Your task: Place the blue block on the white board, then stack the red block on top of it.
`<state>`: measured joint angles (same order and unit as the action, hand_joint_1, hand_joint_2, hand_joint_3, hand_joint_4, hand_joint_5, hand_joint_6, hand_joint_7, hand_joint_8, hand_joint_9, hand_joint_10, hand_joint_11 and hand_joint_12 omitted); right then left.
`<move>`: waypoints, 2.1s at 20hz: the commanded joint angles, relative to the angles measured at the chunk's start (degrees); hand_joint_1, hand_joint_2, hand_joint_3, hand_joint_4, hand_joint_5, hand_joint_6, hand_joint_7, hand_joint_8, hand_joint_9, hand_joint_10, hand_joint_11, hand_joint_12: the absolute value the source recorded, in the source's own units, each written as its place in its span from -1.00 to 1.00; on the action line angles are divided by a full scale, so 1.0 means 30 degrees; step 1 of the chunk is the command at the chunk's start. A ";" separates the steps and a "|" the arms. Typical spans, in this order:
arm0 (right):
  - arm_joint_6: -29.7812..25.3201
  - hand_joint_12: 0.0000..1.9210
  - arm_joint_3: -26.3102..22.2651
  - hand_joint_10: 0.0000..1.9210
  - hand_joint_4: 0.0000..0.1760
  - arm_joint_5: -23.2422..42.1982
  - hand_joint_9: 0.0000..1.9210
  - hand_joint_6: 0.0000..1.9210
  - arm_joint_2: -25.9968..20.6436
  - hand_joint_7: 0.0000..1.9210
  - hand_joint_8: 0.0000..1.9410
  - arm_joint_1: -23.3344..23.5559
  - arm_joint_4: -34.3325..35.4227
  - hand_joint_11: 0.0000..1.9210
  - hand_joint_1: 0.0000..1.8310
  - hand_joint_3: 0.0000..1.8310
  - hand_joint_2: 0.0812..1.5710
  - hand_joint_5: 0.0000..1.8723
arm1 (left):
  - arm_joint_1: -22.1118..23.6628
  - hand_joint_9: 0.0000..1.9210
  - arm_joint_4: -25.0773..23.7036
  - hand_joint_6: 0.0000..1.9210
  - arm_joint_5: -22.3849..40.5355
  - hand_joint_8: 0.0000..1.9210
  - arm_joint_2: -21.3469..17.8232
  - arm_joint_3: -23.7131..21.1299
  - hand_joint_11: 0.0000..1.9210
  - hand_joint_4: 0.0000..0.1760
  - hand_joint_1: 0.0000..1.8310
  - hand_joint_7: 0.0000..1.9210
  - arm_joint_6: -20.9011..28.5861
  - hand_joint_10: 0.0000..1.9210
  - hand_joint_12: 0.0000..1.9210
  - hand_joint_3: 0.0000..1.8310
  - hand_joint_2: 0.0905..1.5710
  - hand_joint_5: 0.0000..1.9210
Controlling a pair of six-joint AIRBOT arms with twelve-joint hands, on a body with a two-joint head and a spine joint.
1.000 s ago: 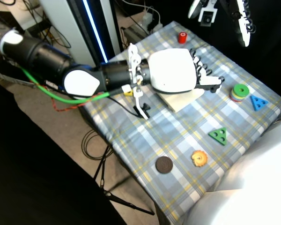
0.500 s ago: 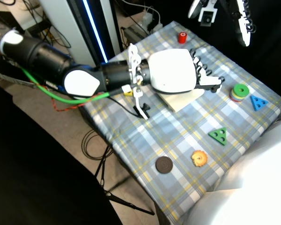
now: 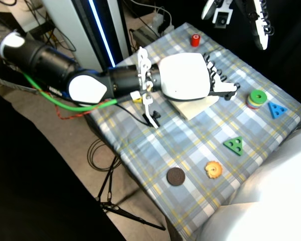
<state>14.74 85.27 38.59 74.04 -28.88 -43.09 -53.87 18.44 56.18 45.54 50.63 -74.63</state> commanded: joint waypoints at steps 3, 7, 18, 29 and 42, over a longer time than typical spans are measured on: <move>-0.0136 0.12 0.0078 -0.99 -1.00 0.1555 -0.28 -0.93 -0.0014 -0.24 -1.00 0.0111 0.0955 -0.82 0.22 -1.00 0.32 -0.19 | 0.0106 -0.83 -0.0133 -1.00 0.2361 -1.00 -0.0004 -0.0027 -1.00 0.26 -0.19 -0.79 0.0240 -1.00 -0.61 -1.00 0.08 -0.76; -0.0136 -0.03 0.0074 -1.00 -1.00 0.1555 -0.28 -1.00 -0.0014 -0.28 -1.00 0.0113 0.0976 -0.73 0.21 -1.00 0.31 -0.25 | 0.0104 -0.84 -0.0133 -1.00 0.2348 -1.00 0.0002 -0.0025 -1.00 0.27 -0.19 -0.80 0.0240 -1.00 -0.67 -1.00 0.08 -0.76; -0.0132 -0.35 -0.0262 -1.00 -0.34 0.1996 -0.78 -1.00 -0.0526 -0.80 -1.00 0.0105 0.1682 -1.00 0.04 -1.00 0.19 -0.82 | 0.0104 -0.87 -0.0105 -1.00 0.2716 -1.00 -0.0025 -0.0063 -1.00 0.36 -0.20 -0.80 0.0259 -1.00 -0.73 -1.00 0.07 -0.79; 0.5735 -0.75 -0.6326 -0.97 -0.87 1.5571 -0.52 -1.00 -0.6769 -0.59 -0.99 -0.7108 1.3285 -0.65 -0.36 -1.00 0.49 -0.84 | -0.0767 -0.67 -0.2669 -1.00 1.0331 -0.99 -0.0571 0.0516 -1.00 -1.00 -0.69 -0.66 0.8311 -0.98 -0.24 -0.98 0.33 -0.94; 0.9467 0.40 -1.0216 -0.55 -0.99 2.0833 -0.11 -0.91 -0.9432 -0.06 -0.96 -0.7950 1.4295 -0.42 -0.54 -1.00 0.64 -0.27 | 0.0820 -0.75 -0.3305 0.91 1.4406 -0.97 0.0000 0.1232 -1.00 -0.76 -0.34 -0.58 1.2575 -0.99 -0.45 -0.99 0.94 -0.65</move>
